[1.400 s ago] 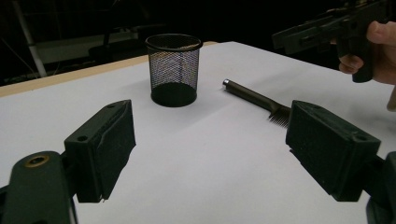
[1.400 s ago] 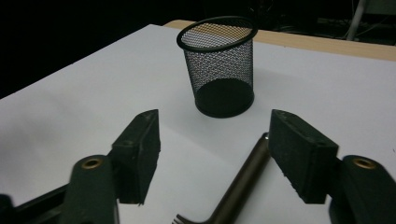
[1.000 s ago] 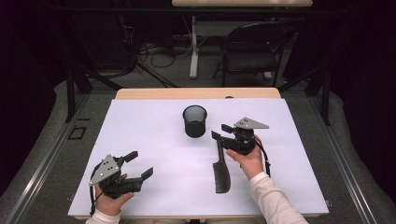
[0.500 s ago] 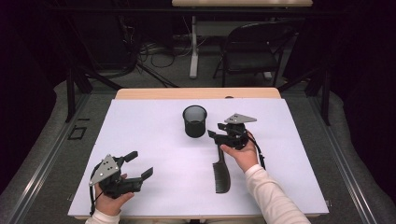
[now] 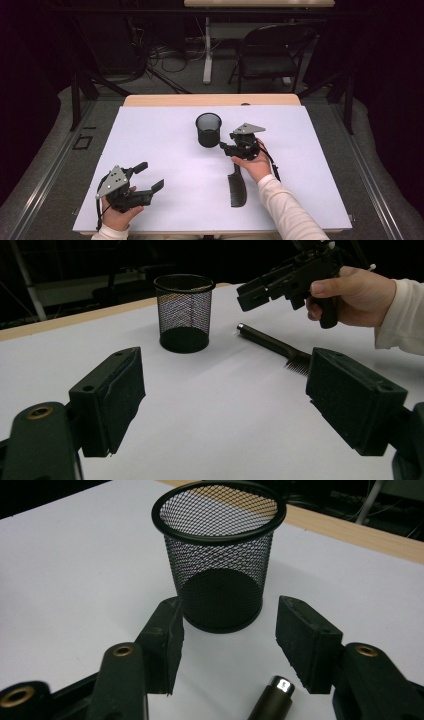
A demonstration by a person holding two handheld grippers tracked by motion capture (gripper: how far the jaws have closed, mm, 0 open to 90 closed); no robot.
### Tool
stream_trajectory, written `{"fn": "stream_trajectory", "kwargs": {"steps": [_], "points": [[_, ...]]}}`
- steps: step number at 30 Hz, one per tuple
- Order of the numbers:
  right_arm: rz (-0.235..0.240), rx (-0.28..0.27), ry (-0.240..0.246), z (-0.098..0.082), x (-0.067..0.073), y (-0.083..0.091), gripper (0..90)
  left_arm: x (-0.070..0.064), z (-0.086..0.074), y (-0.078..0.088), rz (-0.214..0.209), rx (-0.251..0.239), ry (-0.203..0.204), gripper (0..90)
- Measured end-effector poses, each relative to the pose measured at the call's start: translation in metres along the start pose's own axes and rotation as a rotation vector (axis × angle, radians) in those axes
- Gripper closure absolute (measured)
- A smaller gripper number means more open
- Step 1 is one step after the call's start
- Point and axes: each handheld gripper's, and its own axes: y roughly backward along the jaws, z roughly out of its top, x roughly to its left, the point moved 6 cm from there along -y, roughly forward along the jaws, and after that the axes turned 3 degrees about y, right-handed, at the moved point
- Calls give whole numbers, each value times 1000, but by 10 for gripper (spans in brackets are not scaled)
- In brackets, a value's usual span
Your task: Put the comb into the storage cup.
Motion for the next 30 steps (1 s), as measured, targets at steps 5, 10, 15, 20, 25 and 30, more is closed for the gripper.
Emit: {"fn": "stream_trajectory", "kwargs": {"steps": [5, 10, 15, 20, 25, 30], "points": [[16, 66, -19, -7, 2, -8, 464, 0, 0, 0, 1, 0, 0, 158], [-19, 144, -49, -15, 0, -12, 620, 1, 0, 0, 4, 0, 0, 158], [-35, 163, -35, -17, -2, -12, 733, 1, 0, 1, 10, -1, 2, 158], [-47, 197, -24, -21, -1, -13, 852, 1, 0, 1, 7, 2, 0, 158], [-54, 236, -26, -25, -3, -15, 900, 1, 0, 1, 13, 2, 3, 159], [-77, 262, -30, -29, -7, -15, 900, 1, 0, 1, 13, 2, 3, 159]]}}
